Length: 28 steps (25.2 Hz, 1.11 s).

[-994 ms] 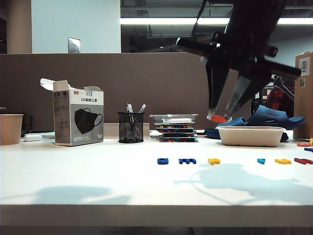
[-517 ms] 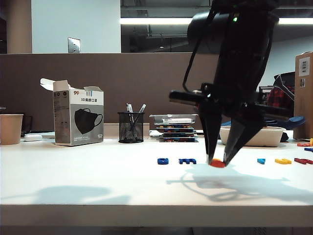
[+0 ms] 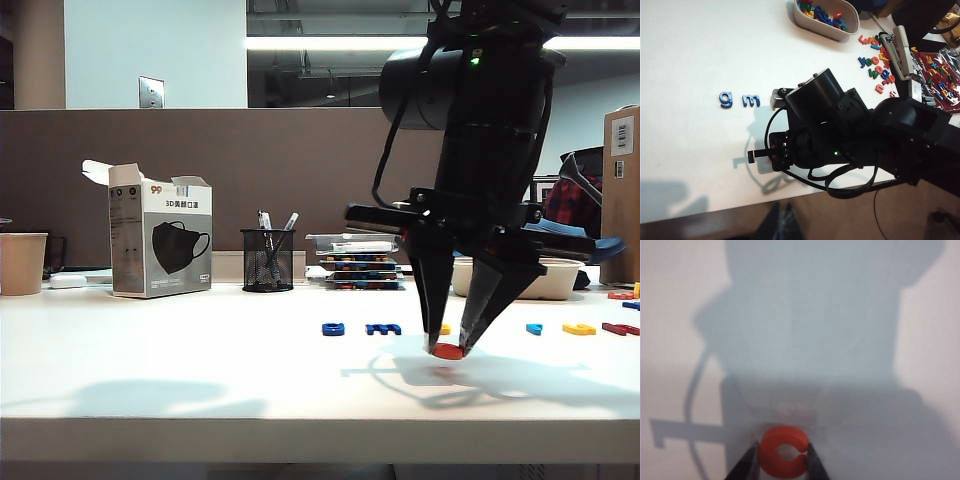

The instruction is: Select the appropriate letters from the row of letter magnets placed on the table to arrange into the word "cup".

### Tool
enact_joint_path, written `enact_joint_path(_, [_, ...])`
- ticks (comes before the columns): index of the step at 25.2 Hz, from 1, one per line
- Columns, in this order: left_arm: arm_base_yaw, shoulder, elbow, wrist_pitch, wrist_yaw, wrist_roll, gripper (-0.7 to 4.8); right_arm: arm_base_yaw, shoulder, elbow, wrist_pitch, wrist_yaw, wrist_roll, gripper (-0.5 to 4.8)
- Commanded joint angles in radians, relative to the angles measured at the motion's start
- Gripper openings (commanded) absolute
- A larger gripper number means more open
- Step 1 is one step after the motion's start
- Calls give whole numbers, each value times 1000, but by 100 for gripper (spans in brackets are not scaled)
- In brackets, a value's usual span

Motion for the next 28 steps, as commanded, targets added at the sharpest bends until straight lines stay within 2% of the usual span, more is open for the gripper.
enact_joint_path(1, [0, -2, 4, 0, -7, 5, -5, 0, 0, 2, 8, -2, -38, 89])
enact_joint_path(20, [0, -2, 4, 0, -7, 5, -5, 0, 37, 2, 18, -2, -28, 101])
enact_joint_path(21, [0, -2, 4, 0, -7, 5, -5, 0, 37, 2, 17, -2, -28, 125])
enact_joint_path(25, [0, -2, 4, 0, -7, 5, -5, 0, 37, 2, 15, -2, -28, 128])
enact_joint_path(28, [0, -2, 4, 0, -7, 5, -5, 0, 37, 2, 15, -2, -28, 163])
